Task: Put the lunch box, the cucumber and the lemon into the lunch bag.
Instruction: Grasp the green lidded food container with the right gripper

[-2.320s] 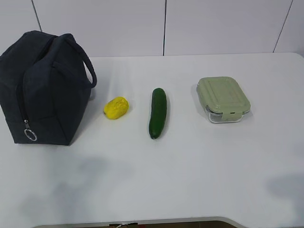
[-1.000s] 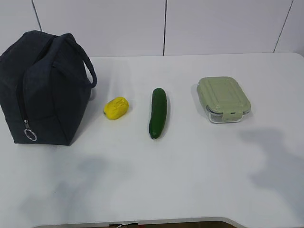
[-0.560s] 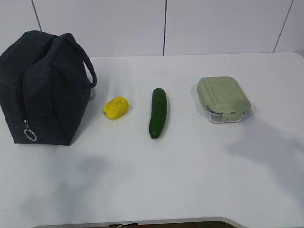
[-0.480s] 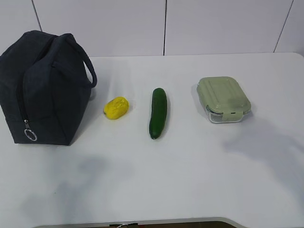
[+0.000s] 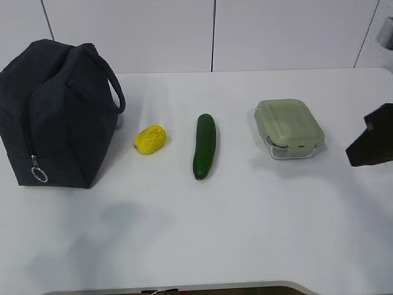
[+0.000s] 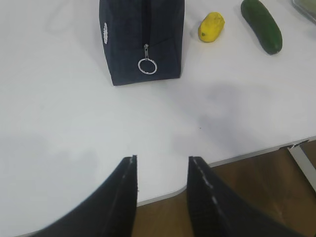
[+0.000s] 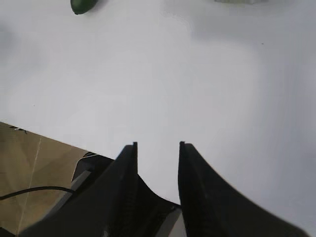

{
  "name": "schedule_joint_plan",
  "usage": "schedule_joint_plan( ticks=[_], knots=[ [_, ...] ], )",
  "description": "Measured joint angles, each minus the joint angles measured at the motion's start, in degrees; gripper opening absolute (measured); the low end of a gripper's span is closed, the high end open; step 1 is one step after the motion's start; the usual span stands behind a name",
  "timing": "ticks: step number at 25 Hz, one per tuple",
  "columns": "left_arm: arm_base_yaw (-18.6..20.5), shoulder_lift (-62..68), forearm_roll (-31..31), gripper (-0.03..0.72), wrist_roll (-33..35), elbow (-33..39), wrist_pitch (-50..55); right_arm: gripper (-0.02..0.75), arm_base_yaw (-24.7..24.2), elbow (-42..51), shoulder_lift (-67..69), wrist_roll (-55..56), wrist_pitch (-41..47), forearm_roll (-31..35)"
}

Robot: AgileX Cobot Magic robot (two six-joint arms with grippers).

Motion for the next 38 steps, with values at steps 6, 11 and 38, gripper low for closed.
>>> schedule_joint_plan(
  ticks=[6, 11, 38],
  knots=[
    [0.0, 0.0, 0.0, 0.242, 0.0, 0.0, 0.0, 0.242, -0.43, -5.33, 8.87, -7.43, 0.81, 9.98],
    [0.0, 0.0, 0.0, 0.242, 0.0, 0.0, 0.0, 0.242, -5.49, -10.21, 15.84, -16.14, 6.57, 22.46],
    [0.0, 0.0, 0.11, 0.242, 0.0, 0.0, 0.0, 0.281, -21.5, -28.42, 34.37, -23.96, 12.73, 29.17]
  ],
)
